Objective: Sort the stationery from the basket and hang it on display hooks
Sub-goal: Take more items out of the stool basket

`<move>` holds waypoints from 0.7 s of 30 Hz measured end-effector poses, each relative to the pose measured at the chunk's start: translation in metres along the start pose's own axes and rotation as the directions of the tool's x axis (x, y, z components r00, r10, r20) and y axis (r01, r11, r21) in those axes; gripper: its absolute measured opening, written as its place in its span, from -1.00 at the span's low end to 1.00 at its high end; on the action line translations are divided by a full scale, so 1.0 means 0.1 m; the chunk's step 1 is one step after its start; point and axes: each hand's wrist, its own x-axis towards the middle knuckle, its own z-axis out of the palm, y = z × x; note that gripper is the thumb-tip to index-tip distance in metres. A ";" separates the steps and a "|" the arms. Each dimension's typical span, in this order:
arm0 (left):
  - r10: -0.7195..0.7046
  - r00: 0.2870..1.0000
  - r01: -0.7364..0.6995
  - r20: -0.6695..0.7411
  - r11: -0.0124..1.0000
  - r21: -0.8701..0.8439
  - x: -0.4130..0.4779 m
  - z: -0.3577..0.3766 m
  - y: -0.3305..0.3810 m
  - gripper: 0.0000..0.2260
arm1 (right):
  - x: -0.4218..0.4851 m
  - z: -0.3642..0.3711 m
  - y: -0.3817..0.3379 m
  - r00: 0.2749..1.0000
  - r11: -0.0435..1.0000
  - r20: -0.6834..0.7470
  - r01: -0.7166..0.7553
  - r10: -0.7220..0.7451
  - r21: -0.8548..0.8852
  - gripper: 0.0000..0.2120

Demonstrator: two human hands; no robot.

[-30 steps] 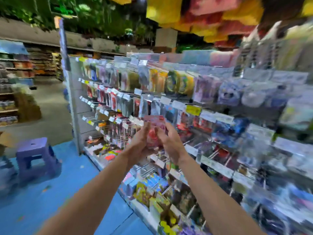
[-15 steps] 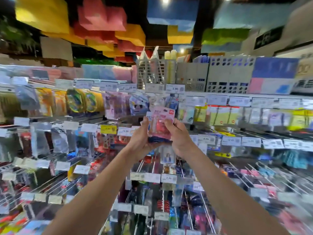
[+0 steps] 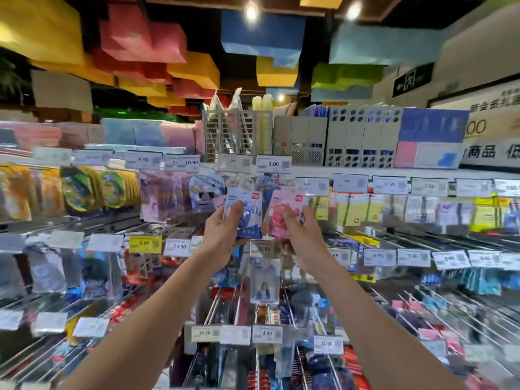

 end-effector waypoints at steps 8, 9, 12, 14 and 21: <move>0.038 0.999 -0.037 0.003 0.999 -0.032 0.26 -0.13 0.09 -0.81 | 0.48 0.08 0.02 0.998 0.999 0.057 -0.008 0.006 0.037 -0.69; 0.035 0.999 -0.034 0.012 0.999 -0.035 0.27 -0.16 0.12 -0.83 | 0.49 0.10 -0.02 0.998 0.998 0.064 -0.004 0.000 0.070 -0.72; 0.041 0.999 -0.041 0.001 0.999 -0.016 0.34 -0.26 0.19 -0.86 | 0.57 0.18 -0.08 0.996 0.991 0.078 0.026 -0.037 0.132 -0.76; 0.037 0.999 -0.037 -0.002 0.999 -0.002 0.38 -0.31 0.20 -0.86 | 0.60 0.23 -0.07 0.998 0.990 0.055 0.036 -0.044 0.138 -0.79; 0.032 0.999 -0.033 0.009 0.998 0.057 0.42 -0.38 0.22 -0.85 | 0.63 0.38 0.01 0.987 0.991 -0.101 0.123 -0.128 -0.049 -0.72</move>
